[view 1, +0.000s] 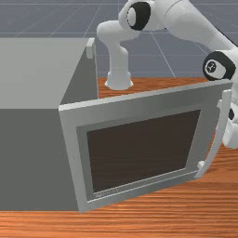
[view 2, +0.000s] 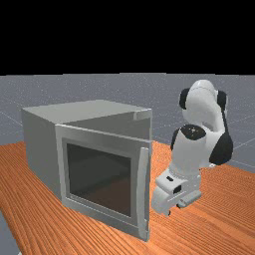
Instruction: Close the microwave
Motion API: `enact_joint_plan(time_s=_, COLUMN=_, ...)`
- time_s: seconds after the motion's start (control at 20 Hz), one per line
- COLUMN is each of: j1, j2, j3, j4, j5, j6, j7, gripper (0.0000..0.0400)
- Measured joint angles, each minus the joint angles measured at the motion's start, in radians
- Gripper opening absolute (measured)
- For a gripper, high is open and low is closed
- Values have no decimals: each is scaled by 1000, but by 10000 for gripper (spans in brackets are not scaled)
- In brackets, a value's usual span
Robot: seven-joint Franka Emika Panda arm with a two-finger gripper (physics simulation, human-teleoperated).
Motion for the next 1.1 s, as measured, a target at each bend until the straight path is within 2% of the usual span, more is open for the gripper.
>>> enact_joint_plan(time_s=0.05, j1=10, j2=28, j3=-9, j4=60, j5=-11, j6=-39, j7=2, gripper=310)
enact_joint_plan(time_s=0.1, j1=16, j2=82, j3=-19, j4=160, j5=-21, j6=-96, j7=0, gripper=346)
enact_joint_plan(time_s=0.25, j1=17, j2=83, j3=-18, j4=160, j5=-21, j6=-96, j7=0, gripper=388)
enact_joint_plan(time_s=0.3, j1=20, j2=147, j3=-27, j4=278, j5=-27, j6=-157, j7=-6, gripper=393)
enact_joint_plan(time_s=0.45, j1=29, j2=150, j3=-51, j4=277, j5=-56, j6=-182, j7=-5, gripper=398)
enact_joint_plan(time_s=0.55, j1=44, j2=179, j3=-81, j4=322, j5=-92, j6=-235, j7=-5, gripper=399)
enact_joint_plan(time_s=0.7, j1=44, j2=180, j3=-81, j4=322, j5=-92, j6=-236, j7=-5, gripper=400)
enact_joint_plan(time_s=0.95, j1=100, j2=204, j3=-142, j4=338, j5=-189, j6=-310, j7=-13, gripper=399)
enact_joint_plan(time_s=1.0, j1=117, j2=217, j3=-149, j4=358, j5=-206, j6=-331, j7=-17, gripper=390)
enact_joint_plan(time_s=1.05, j1=115, j2=219, j3=-174, j4=346, j5=-226, j6=-345, j7=-18, gripper=352)
enact_joint_plan(time_s=1.1, j1=115, j2=220, j3=-173, j4=345, j5=-226, j6=-345, j7=-18, gripper=353)
